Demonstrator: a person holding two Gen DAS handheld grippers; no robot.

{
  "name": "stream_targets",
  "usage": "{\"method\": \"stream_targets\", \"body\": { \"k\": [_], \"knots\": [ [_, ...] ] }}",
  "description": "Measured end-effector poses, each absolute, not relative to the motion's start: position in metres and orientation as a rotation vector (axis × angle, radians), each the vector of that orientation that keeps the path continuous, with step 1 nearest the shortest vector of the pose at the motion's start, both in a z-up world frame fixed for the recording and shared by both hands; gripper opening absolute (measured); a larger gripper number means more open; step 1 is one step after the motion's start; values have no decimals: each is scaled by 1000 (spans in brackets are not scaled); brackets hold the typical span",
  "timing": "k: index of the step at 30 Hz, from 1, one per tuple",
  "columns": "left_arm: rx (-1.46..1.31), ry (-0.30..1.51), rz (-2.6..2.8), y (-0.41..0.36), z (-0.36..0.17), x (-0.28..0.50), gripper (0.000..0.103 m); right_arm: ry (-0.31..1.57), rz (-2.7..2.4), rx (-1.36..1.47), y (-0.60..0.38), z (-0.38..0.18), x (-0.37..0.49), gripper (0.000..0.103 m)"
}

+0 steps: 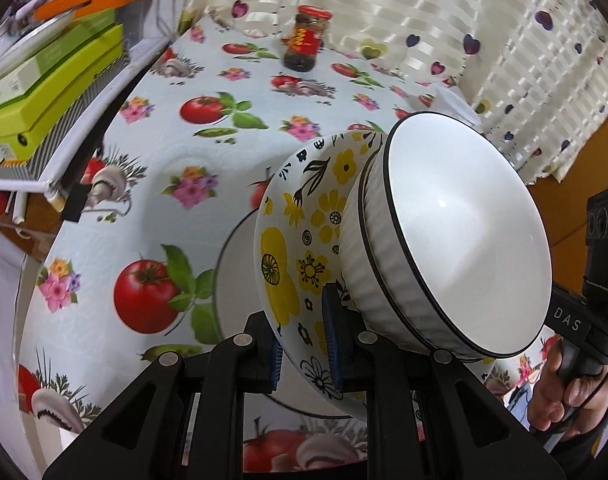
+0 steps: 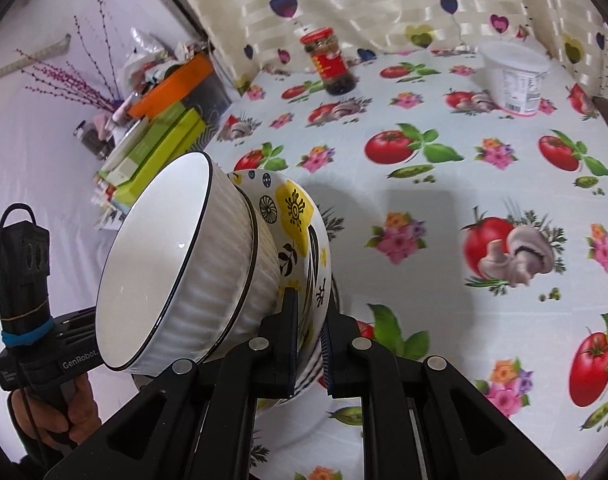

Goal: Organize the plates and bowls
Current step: 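Carry the floral plate with bowls over the white plate stack with both tools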

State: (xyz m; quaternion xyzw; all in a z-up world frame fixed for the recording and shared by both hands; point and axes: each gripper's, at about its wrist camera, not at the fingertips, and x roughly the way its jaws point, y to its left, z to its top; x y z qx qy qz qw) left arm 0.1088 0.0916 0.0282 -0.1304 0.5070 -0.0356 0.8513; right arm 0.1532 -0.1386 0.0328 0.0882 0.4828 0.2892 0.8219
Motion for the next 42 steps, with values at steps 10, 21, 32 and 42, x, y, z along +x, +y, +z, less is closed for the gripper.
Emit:
{"method": "stream_targets", "body": {
  "k": [10,21,32,42],
  "knots": [
    [-294,1094,-55,105,14,107,18,1068,622,174,-122,18,157,9],
    [-306,1121,-49,108,1,107,18,1105,617,169,-119,5,158,10],
    [-300,1108,-39,109,0,108,18,1113,619,155,-116,2,161,10],
    [-336,1048,-41,117,2,103,18,1104,626,135,-115,2,160,13]
  ]
}}
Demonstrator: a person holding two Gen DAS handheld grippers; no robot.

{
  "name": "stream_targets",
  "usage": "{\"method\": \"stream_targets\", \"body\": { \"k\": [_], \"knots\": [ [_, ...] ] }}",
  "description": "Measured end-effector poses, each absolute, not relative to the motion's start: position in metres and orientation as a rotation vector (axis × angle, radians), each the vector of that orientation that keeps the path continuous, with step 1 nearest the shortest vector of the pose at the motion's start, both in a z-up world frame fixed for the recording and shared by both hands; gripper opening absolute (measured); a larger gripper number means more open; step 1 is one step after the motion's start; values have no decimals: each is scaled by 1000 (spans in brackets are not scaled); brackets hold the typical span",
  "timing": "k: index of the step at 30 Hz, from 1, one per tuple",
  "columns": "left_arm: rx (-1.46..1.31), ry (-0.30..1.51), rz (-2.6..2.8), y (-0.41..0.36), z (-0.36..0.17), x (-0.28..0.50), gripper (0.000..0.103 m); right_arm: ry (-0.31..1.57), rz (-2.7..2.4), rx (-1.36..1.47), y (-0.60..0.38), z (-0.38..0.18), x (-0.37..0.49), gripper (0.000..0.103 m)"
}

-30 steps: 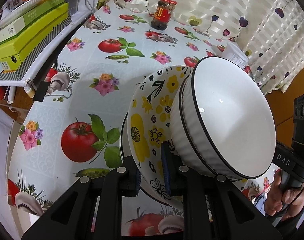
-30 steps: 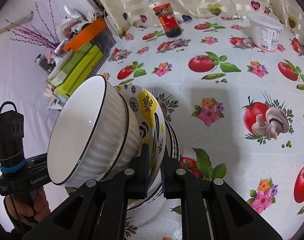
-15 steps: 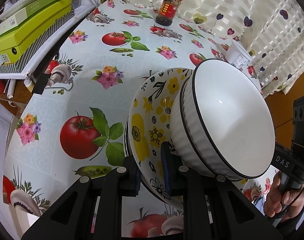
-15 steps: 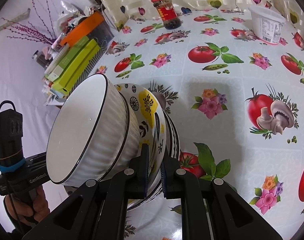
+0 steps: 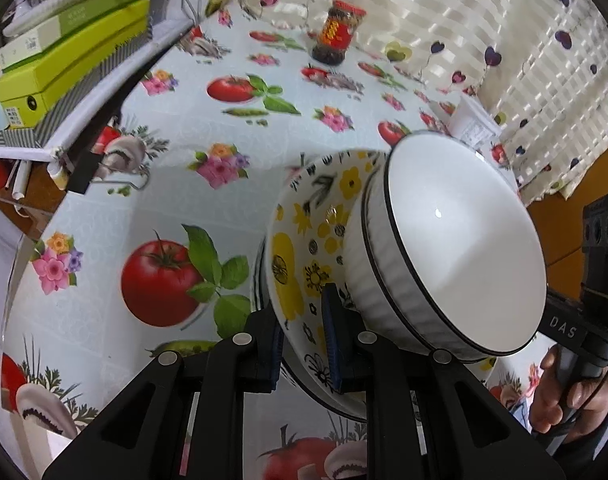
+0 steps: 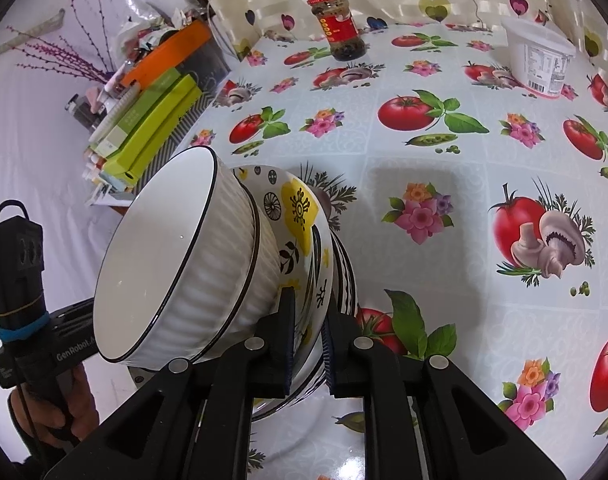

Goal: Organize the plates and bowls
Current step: 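Carry the floral plate with bowls over the white plate stack with both tools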

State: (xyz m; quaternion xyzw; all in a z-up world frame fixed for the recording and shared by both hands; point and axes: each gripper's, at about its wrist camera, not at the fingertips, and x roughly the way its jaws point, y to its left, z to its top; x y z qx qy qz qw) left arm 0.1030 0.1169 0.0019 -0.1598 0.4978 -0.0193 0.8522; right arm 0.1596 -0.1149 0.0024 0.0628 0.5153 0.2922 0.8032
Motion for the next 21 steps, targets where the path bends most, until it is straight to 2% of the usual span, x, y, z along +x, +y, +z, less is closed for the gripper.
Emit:
{"method": "stream_targets", "body": {
  "k": [10,15,21],
  "knots": [
    [-371,1012,-44,124,4,98,18,1130,636,137,-116,4,159,14],
    [-374,1010,-45,122,2,98,18,1070,590,110,-124,26,159,32],
    [-400,980,-40,126,5,94,18,1016,601,152,-143,36,154,32]
  ]
}}
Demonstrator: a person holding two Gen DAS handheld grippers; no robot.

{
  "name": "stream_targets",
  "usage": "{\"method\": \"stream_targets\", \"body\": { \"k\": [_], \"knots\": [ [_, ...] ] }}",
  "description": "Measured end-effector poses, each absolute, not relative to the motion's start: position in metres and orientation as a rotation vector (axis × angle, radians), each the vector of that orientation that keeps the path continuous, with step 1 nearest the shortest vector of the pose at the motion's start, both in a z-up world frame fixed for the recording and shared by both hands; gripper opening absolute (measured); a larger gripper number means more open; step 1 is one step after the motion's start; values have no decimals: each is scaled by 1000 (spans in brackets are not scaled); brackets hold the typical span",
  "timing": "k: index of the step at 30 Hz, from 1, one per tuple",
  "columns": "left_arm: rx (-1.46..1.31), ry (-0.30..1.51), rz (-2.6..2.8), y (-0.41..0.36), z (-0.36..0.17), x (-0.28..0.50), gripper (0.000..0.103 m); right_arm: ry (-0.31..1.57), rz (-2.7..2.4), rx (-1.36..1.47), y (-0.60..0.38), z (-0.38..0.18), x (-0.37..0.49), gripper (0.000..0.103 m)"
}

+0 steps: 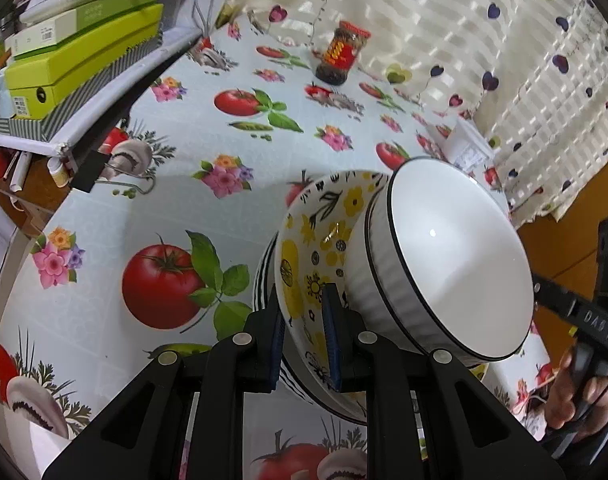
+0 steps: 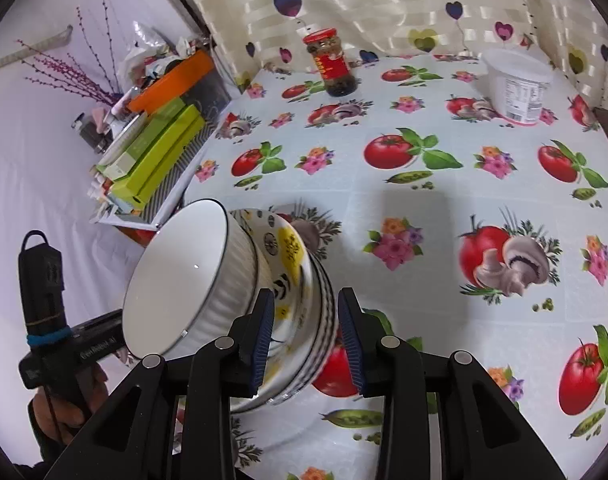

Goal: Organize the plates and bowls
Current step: 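Carry the floral plate with bowls over the white plate stack with both tools, then lower the floral plate onto the white plates and open both tools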

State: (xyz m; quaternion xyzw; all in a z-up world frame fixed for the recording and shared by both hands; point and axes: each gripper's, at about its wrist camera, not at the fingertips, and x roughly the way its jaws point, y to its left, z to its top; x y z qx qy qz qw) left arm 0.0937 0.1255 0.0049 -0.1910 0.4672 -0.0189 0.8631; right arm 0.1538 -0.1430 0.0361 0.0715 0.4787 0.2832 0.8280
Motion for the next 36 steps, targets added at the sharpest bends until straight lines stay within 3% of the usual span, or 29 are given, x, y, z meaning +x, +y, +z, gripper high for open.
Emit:
{"method": "stream_targets", "body": {
  "k": [16,23,26,36],
  "knots": [
    [-378,845,-16,124,28,57,18,963,575,162,-172,27,118,33],
    [-315,801,17,114,36,30,18,918,592,82,-166,34,89,41],
    [-285,799,32,107,37,21,18,896,599,46,-160,37,76,51],
    [-220,886,76,83,20,2,18,904,629,-65,-134,29,43,53]
  ]
}}
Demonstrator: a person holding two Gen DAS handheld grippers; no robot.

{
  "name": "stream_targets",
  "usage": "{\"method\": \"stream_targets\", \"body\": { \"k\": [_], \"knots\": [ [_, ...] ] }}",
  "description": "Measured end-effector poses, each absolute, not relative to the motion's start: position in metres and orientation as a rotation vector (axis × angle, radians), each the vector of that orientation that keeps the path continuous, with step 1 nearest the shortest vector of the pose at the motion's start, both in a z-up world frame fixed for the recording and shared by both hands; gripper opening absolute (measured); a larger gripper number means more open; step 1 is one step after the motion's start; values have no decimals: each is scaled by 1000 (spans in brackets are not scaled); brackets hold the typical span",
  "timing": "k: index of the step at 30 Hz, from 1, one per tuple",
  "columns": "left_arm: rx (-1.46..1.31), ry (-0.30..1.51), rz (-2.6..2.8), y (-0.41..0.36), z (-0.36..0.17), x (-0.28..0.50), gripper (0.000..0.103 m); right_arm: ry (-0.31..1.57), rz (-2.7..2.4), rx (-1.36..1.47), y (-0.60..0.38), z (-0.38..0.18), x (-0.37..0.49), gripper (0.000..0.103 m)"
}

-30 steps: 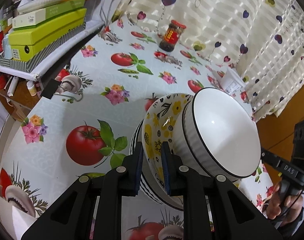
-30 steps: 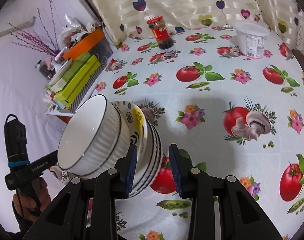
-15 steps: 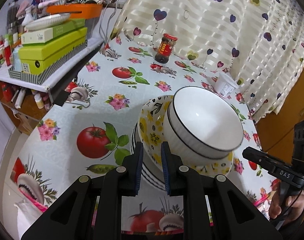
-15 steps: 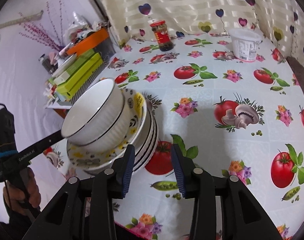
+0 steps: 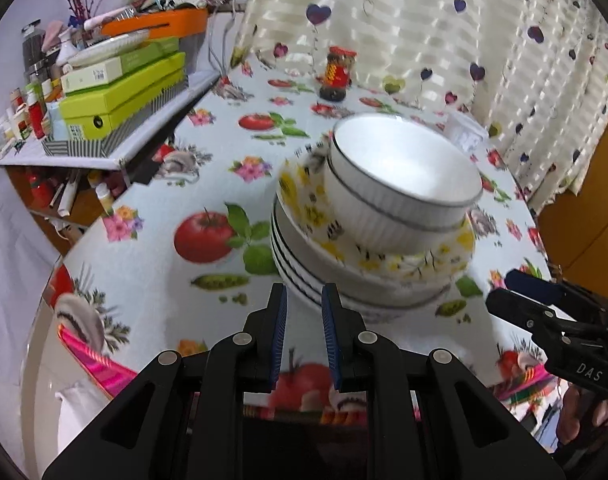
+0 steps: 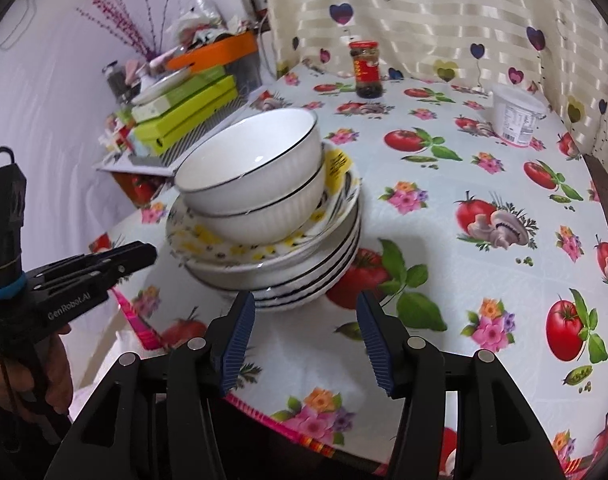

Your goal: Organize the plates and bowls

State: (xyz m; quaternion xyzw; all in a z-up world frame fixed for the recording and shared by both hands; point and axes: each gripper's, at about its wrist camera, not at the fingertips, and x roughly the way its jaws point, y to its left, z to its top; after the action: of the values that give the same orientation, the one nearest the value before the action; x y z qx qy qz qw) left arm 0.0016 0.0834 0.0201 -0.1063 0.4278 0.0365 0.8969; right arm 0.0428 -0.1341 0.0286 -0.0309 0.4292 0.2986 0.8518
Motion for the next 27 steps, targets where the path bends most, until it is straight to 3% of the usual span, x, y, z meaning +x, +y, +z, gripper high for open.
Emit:
{"method": "stream_targets", "body": {
  "k": [27],
  "knots": [
    [-163,941,63,62,10,2,18,962,655,-133,-107,12,34,56]
  ]
}}
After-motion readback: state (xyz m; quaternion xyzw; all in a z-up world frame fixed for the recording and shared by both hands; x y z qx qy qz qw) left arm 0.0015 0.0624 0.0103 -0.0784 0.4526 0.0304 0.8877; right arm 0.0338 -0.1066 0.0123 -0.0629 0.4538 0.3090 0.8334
